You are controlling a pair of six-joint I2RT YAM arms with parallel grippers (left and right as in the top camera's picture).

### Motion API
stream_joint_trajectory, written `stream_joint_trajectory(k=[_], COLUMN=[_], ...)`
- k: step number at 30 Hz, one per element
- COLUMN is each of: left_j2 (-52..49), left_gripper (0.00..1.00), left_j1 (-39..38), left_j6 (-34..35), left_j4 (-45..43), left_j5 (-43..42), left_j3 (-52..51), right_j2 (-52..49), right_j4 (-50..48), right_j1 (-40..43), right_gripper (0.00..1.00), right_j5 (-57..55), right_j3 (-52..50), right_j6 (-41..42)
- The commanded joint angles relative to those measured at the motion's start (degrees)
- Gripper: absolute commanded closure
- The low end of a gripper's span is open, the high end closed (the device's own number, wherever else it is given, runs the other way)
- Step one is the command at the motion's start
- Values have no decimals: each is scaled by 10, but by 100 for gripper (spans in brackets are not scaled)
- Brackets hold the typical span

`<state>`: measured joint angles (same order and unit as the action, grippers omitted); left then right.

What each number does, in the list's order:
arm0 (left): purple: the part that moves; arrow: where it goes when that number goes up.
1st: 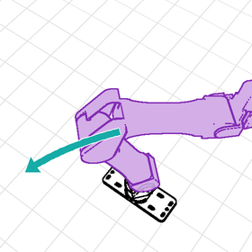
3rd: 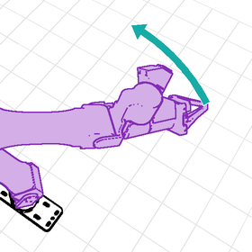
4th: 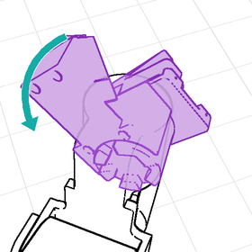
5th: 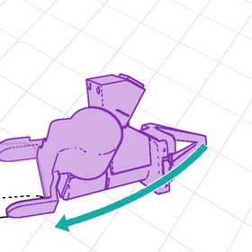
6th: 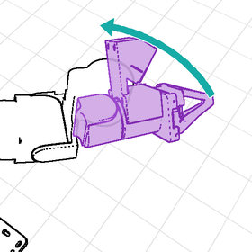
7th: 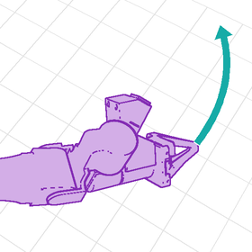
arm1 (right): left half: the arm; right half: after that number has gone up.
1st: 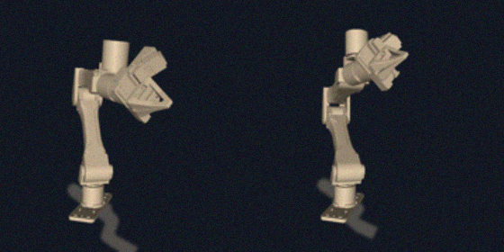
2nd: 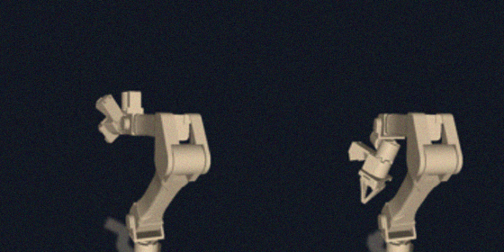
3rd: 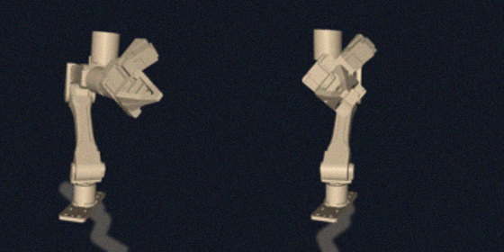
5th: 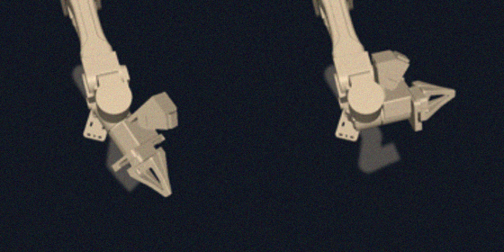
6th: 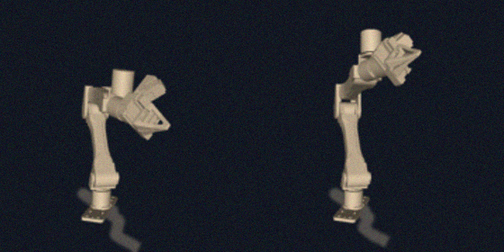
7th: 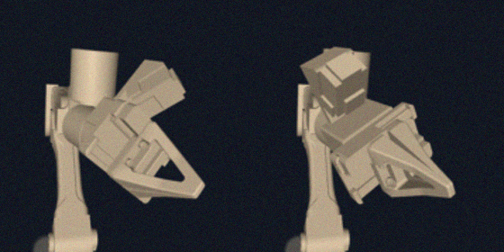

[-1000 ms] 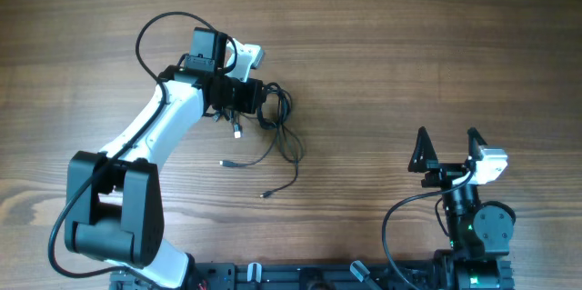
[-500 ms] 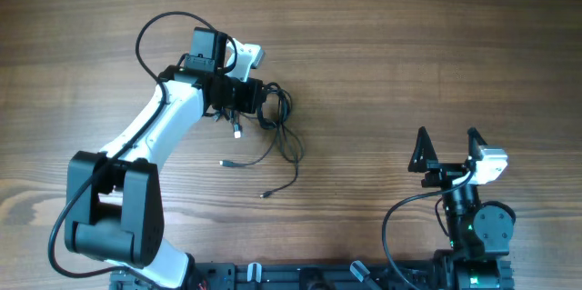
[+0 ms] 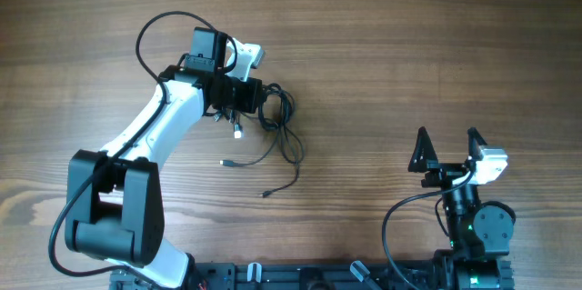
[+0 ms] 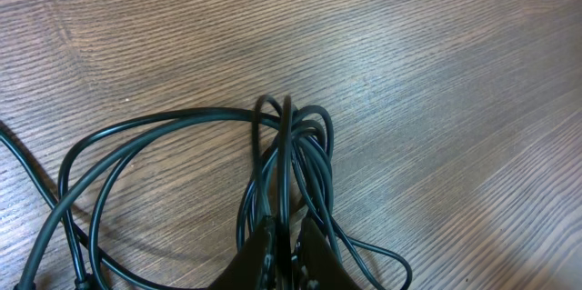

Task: Untangle cables

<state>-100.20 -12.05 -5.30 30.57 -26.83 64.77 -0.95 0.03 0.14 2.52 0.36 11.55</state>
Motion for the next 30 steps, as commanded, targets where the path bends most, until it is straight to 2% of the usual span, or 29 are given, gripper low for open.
stream_joint_trajectory(k=[1,30], left_j2=[-8,-8], left_gripper=[89,91], left_j1=[-1,-1], left_j6=[2,15], left_j4=[-2,3], left_j5=[3,3], left_j3=[-3,-3], right_j2=[2,2], right_j4=[-2,-2], right_j1=[-3,-3], right_gripper=[0,0], right_j5=[1,1], right_j3=[-1,-1], right_j6=[5,5])
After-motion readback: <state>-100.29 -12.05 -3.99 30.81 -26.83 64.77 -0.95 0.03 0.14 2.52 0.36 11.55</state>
